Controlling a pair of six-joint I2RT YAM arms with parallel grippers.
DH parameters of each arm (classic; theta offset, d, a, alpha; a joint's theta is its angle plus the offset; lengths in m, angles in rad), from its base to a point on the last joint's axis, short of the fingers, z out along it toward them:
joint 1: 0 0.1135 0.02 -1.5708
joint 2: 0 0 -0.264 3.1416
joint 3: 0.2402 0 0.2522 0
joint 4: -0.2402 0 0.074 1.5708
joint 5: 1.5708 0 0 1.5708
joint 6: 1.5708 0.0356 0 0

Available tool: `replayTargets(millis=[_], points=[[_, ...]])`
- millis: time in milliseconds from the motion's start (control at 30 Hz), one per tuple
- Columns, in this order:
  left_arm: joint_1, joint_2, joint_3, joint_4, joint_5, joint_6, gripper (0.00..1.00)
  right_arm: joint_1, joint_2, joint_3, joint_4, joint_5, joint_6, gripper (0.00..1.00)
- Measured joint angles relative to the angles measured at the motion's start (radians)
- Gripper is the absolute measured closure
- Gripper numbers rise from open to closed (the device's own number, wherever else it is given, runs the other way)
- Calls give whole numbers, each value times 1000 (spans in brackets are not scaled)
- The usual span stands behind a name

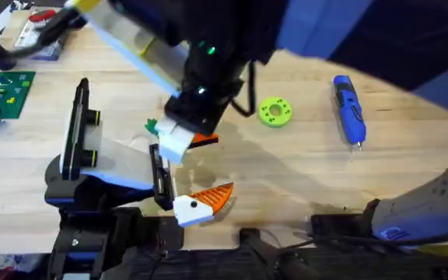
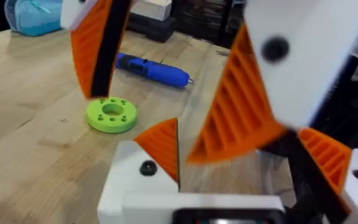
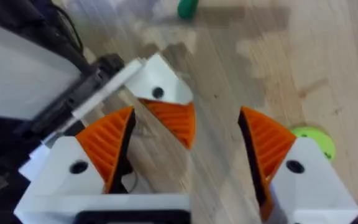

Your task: Pick up the gripper from the table and insert it into the empty holder that is missing its gripper. Then pick up a screw, insert it into the mounting hole, and use the screwdriver to tighten it. Finally, clean up the table by picking up the vegetable and placing it into the bucket.

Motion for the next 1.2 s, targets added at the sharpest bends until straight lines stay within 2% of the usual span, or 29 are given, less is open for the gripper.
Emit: replayTargets(millis=[267,400,600,633,700,833,867,933,1100,1200], points=[[0,0,0,0,0,0,15,-105,-136,0,-95,-3,2,5],[0,0,0,0,0,0,14,-113,-197,0,-187,-7,-39,5],[0,0,0,1,-4,0,14,-112,-217,0,-205,-11,-73,4],[0,0,0,1,-4,0,47,-112,-217,0,-205,-11,-75,4],[0,0,0,2,-6,-1,228,-112,-217,0,-205,-12,-78,4],[0,0,0,3,-11,4,842,-112,-217,0,-204,-14,-80,4],[0,0,0,3,-11,5,950,-112,-217,0,-203,-15,-80,4],[0,0,0,3,-11,9,992,-112,-217,0,-198,-15,-80,4],[0,0,0,3,-11,24,993,-127,-217,-8,-169,-15,-57,4],[0,0,0,3,-9,41,994,-168,-216,-30,-158,-16,-11,5]])
